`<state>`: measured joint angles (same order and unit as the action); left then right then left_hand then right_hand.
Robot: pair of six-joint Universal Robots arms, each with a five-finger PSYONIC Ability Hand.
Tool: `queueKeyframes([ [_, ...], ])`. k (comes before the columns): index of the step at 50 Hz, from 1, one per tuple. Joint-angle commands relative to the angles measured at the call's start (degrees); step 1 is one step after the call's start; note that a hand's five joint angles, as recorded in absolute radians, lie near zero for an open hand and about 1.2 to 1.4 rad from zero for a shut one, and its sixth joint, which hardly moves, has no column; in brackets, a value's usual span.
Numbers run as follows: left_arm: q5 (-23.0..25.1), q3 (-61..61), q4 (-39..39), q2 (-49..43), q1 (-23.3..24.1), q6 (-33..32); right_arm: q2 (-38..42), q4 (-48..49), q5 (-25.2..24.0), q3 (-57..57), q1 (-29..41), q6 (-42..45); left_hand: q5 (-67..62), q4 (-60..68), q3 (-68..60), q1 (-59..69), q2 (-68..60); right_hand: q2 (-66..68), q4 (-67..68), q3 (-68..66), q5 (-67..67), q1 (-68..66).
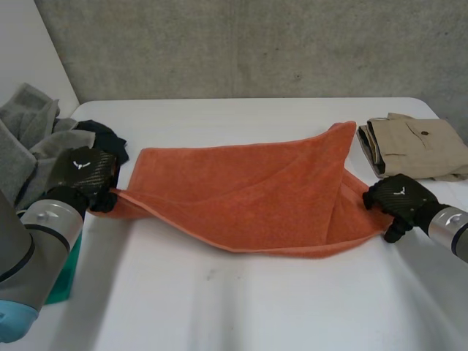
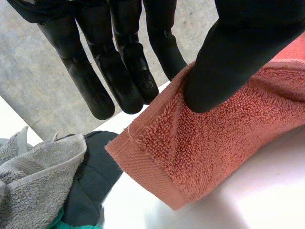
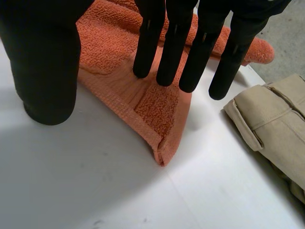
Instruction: Fold the laundry.
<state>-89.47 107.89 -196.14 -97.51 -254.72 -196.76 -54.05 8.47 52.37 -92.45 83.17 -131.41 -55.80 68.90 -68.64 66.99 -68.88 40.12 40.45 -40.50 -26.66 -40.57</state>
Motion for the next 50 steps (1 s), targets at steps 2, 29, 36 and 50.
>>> queueKeyframes([
  [2, -0.09, 0.21, 1.29, 0.92, -0.42, 0.15, 1.23, 0.32, 0.19, 2.18, 1.3, -0.86, -14.2, 11.1, -11.36, 13.01, -11.12, 8.74, 8.4, -8.36, -12.2, -8.29],
  [29, -0.18, 0.04, 2.87, 1.8, -0.86, -0.21, 3.25, 1.29, 4.41, 9.21, 4.81, -4.56, -14.2, 11.1, -11.36, 13.01, -11.12, 39.88, 39.55, -39.5, -43.34, -39.43],
  [36, -0.27, 0.39, 8.83, 5.22, -1.47, -1.87, -2.19, -9.33, 4.41, 8.07, 3.32, -2.81, -14.2, 11.1, -11.36, 13.01, -11.12, 39.88, 39.55, -39.5, -43.34, -39.43],
  [50, 6.12, 6.0, 42.22, 23.4, -11.66, -28.3, -20.2, -51.62, 16.02, 0.0, -9.16, 30.85, -14.2, 11.1, -11.36, 13.01, -11.12, 39.88, 39.55, -39.5, -43.34, -39.43],
])
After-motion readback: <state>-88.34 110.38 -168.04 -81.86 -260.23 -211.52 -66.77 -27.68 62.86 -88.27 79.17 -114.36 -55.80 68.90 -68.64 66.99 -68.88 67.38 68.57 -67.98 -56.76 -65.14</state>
